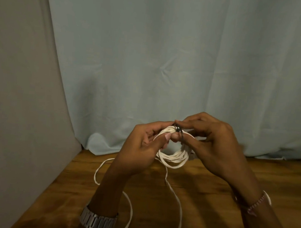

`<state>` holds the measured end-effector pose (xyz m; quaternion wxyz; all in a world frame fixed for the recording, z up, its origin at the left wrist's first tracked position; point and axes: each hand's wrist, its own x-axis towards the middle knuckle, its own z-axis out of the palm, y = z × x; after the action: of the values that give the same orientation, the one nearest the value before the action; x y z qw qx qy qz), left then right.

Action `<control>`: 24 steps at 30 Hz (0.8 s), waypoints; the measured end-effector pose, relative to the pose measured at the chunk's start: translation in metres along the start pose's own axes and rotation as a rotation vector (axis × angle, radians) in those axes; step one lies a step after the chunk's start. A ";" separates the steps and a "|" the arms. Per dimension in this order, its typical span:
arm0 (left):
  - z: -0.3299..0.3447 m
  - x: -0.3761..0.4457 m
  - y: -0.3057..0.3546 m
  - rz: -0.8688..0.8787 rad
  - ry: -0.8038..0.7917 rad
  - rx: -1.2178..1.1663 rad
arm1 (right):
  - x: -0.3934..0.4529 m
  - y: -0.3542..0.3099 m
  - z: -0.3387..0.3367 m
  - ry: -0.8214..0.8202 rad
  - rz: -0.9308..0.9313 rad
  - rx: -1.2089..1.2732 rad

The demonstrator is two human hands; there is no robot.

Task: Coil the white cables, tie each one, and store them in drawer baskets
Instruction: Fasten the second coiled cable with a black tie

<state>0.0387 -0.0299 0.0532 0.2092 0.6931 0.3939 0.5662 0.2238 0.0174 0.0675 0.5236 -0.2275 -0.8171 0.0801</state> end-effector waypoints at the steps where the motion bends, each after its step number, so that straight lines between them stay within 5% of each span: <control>1: 0.002 0.000 -0.001 0.002 0.005 0.022 | 0.000 -0.001 0.001 0.042 -0.012 -0.016; 9: 0.011 -0.001 0.000 0.018 -0.009 0.122 | 0.000 0.004 0.001 0.283 -0.072 -0.050; 24: 0.020 -0.006 0.016 0.089 -0.096 0.476 | -0.002 0.006 0.013 0.373 0.007 -0.195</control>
<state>0.0627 -0.0409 0.0562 0.0333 0.7658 0.4747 0.4325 0.2144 0.0235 0.0577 0.6410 -0.2907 -0.7092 -0.0410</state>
